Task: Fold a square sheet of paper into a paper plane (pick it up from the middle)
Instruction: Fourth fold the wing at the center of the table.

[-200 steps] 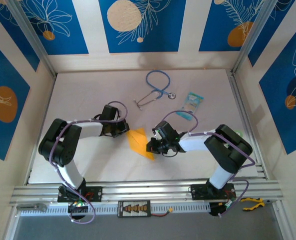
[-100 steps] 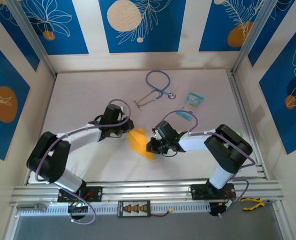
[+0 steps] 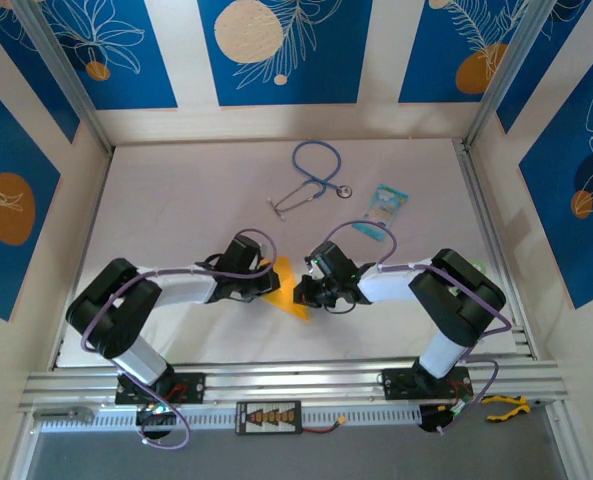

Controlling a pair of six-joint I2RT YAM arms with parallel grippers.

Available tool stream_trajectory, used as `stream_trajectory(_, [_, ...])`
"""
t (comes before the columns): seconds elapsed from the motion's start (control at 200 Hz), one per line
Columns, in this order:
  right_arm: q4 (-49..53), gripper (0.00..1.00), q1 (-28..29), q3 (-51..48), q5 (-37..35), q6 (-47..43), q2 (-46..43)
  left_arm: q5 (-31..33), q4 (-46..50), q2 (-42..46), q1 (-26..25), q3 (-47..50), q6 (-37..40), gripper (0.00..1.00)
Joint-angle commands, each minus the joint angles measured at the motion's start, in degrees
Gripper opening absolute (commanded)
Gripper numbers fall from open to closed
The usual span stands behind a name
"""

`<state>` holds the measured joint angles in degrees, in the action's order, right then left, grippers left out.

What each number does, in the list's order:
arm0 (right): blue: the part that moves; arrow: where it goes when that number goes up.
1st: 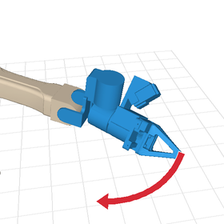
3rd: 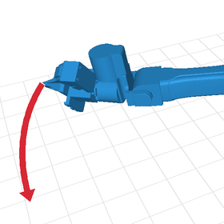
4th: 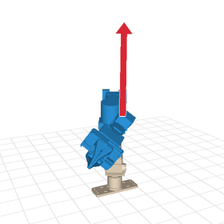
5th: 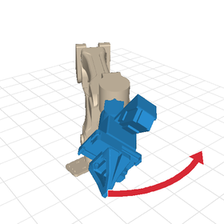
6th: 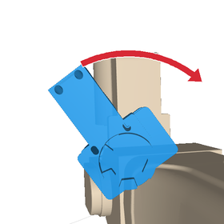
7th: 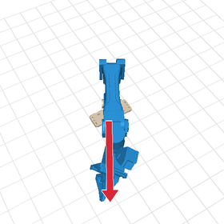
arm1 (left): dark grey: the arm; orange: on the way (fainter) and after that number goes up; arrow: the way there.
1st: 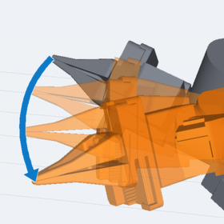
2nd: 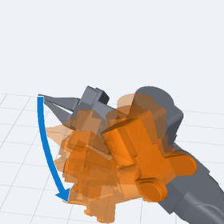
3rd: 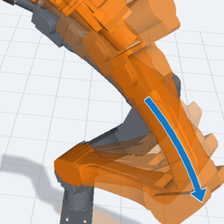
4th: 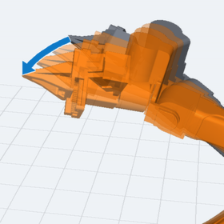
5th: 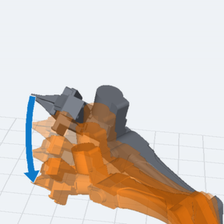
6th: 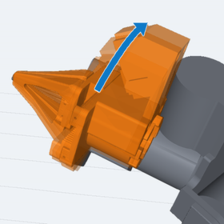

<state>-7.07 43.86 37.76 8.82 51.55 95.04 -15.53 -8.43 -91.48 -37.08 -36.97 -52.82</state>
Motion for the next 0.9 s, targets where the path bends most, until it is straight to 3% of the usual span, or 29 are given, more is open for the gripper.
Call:
stream_trajectory(0.0, [9.3, 0.01, 0.2, -2.7, -2.4, -0.5, 1.5, -0.8, -4.6, -0.1, 2.9, 0.8, 0.8, 0.0])
stream_trajectory(0.195, [9.7, 0.01, 0.2, -2.4, -2.6, -0.5, 1.5, -2.3, -4.0, -1.1, 4.1, -1.5, 3.4, 0.02])
stream_trajectory(0.325, [10.7, 0.0, 0.2, -1.9, -2.7, -0.9, 1.6, -5.6, -10.5, -5.1, 5.4, -0.2, 1.0, 0.01])
stream_trajectory(0.67, [10.8, 0.02, -0.1, 3.9, 2.1, -4.7, -2.1, -2.7, -5.8, -6.4, 7.4, 2.1, 1.3, 0.0])
stream_trajectory(0.895, [10.0, 0.02, 0.0, 11.5, 6.1, -6.0, 4.0, -2.0, -4.5, -5.9, 7.4, 1.8, 2.4, 0.0])
